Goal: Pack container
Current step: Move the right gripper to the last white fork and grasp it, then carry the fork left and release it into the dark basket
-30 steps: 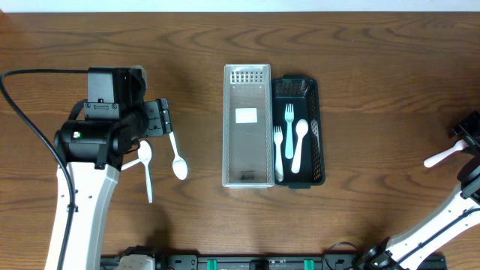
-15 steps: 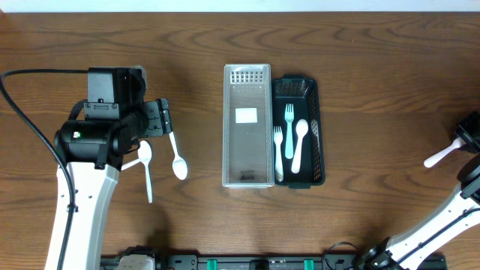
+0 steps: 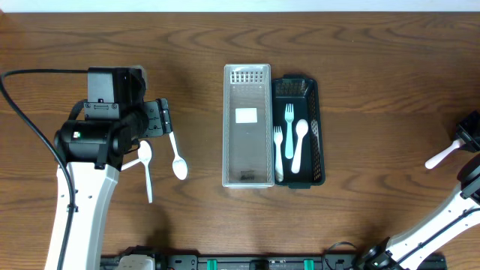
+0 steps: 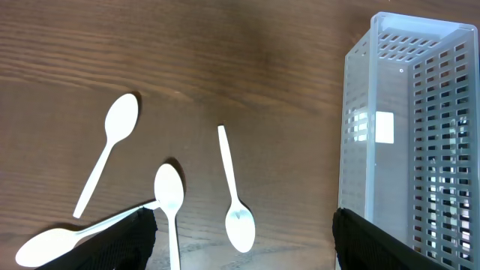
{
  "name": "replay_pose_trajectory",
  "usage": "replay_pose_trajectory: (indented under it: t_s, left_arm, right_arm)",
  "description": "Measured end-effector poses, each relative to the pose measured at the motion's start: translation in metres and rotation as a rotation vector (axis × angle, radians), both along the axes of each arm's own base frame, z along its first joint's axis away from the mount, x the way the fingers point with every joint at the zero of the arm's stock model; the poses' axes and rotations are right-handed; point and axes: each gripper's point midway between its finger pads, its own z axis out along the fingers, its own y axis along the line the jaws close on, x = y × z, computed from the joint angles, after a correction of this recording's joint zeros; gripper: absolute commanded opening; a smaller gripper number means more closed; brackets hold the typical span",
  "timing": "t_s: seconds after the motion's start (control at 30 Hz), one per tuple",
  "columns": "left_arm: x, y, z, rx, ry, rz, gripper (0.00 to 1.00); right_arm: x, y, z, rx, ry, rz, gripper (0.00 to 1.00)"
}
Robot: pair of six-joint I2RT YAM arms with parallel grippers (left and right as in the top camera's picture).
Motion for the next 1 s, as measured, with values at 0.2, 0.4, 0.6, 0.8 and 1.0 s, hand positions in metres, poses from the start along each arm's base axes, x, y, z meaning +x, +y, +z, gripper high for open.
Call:
replay_pose_trajectory:
  t_s: [0.2, 0.4, 0.6, 0.8, 1.0]
  left_arm:
    - [0.0, 0.0, 0.0, 0.0, 0.0, 0.0, 0.78]
    - [0.0, 0.0, 0.0, 0.0, 0.0, 0.0, 0.78]
    - [0.0, 0.0, 0.0, 0.0, 0.0, 0.0, 0.78]
    - [-0.001, 0.0, 0.0, 0.0, 0.003, 0.0, 0.78]
    - [-0.001, 0.0, 0.0, 0.0, 0.003, 0.0, 0.78]
  right_arm:
    - [0.012, 0.015, 0.011, -0.01, -0.009, 0.043, 0.02]
    - [0.057, 0.079, 0.084, -0.09, -0.114, 0.229, 0.01]
    - [0.097, 0.213, 0.175, -0.16, -0.301, 0.547, 0.02]
    - [0.089, 0.339, 0.199, -0.11, -0.352, 0.798, 0.01]
    - [0.075, 0.409, 0.187, -0.057, -0.319, 0.904, 0.01]
